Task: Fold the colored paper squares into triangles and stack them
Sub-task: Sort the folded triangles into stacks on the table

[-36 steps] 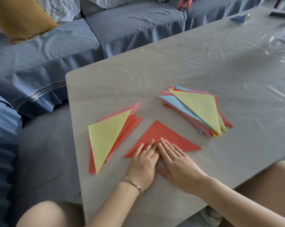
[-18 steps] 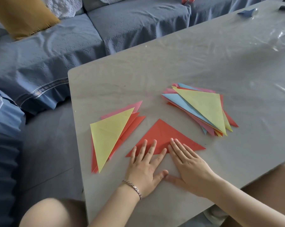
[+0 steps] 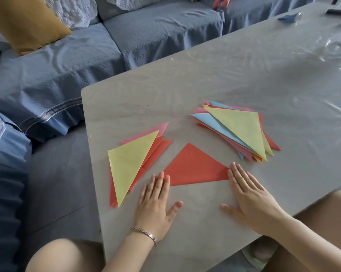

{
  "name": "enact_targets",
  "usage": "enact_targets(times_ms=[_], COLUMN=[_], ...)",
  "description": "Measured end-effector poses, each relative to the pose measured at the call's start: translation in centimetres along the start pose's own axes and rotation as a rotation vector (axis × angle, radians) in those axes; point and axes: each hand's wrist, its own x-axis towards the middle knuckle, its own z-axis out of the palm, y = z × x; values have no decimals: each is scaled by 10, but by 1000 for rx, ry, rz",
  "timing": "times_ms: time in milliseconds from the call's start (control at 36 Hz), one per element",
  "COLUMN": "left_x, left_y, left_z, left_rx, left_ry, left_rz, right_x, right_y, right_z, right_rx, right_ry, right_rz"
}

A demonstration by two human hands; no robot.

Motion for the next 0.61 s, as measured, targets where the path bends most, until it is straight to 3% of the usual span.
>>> enact_targets(times_ms=[250,389,472,528,611], left_x=[3,3,3,9,21], left_y=[1,6,7,-2,-20], left_z=[5,-9,-27,-31,-38], left_rx=[-73,-89,-132,-156,-199], left_ry=[127,125,320,489,537], left_rz=[-61,-92,-63,-30,-96], right_x=[-2,6,20,31,50], right_y=[-7,-17,-22,-27,-34], right_z=[-3,-12,-23,-37,-53], right_rx=[77,186,281,314,330], right_ry=[-70,175,269,136,-125], right_rz=[107,166,172,165,195])
